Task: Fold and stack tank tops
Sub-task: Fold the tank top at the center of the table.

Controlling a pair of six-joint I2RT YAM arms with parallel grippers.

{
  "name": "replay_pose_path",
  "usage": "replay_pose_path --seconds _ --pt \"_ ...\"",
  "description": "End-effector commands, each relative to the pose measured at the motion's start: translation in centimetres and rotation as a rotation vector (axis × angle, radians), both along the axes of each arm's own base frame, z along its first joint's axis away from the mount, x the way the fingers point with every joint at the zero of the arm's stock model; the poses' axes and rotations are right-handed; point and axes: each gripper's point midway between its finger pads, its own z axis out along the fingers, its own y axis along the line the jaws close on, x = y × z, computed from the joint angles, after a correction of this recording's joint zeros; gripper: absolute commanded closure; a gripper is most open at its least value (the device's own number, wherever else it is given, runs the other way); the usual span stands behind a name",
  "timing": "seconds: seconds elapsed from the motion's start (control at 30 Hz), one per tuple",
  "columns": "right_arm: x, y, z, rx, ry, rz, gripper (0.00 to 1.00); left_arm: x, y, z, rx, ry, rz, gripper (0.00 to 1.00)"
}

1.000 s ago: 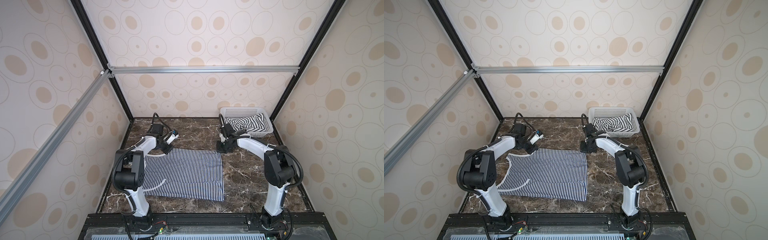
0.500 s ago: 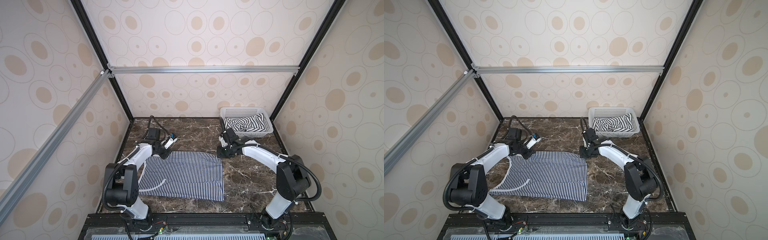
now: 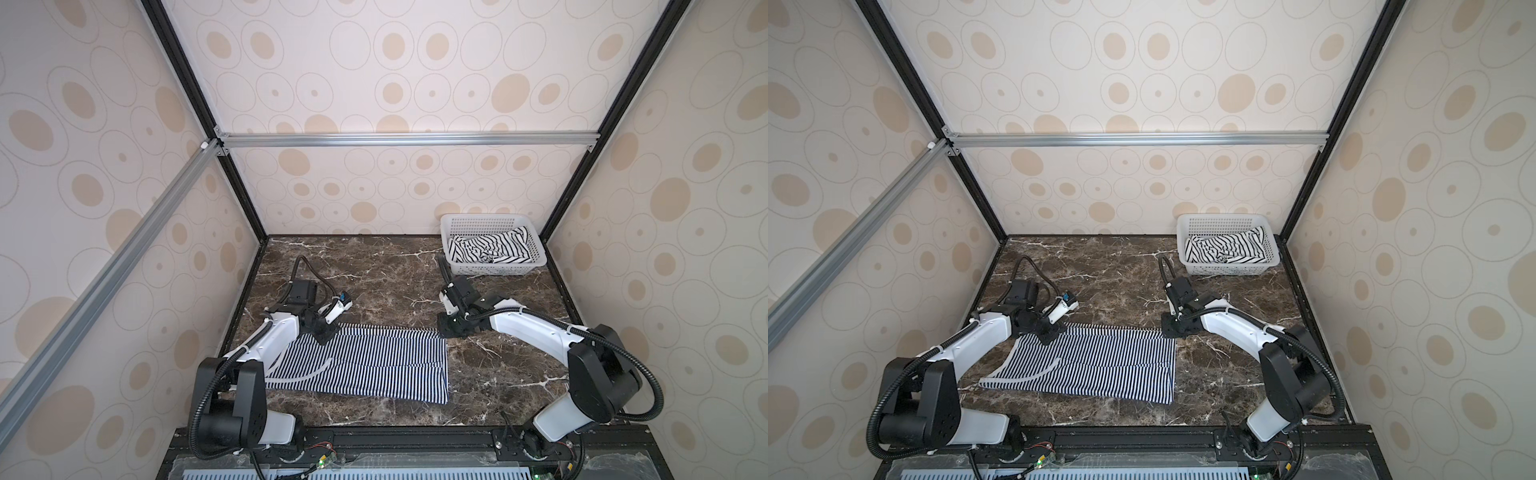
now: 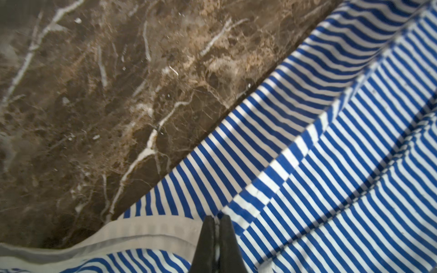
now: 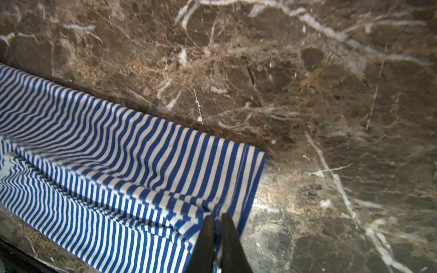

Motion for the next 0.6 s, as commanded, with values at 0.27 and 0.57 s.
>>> replay_pose_path --seconds 0.27,0.57 --pt "-1.9 -0.8 -0.8 0.000 0.018 -0.017 0.88 -2.9 -0.1 -0.9 0.006 0.037 -0.058 0.94" --pt "-3.1 -0.6 -2.1 -0.008 0.048 -0.013 0.87 -4.3 0.2 -2.3 0.022 0.068 -0.060 0.85"
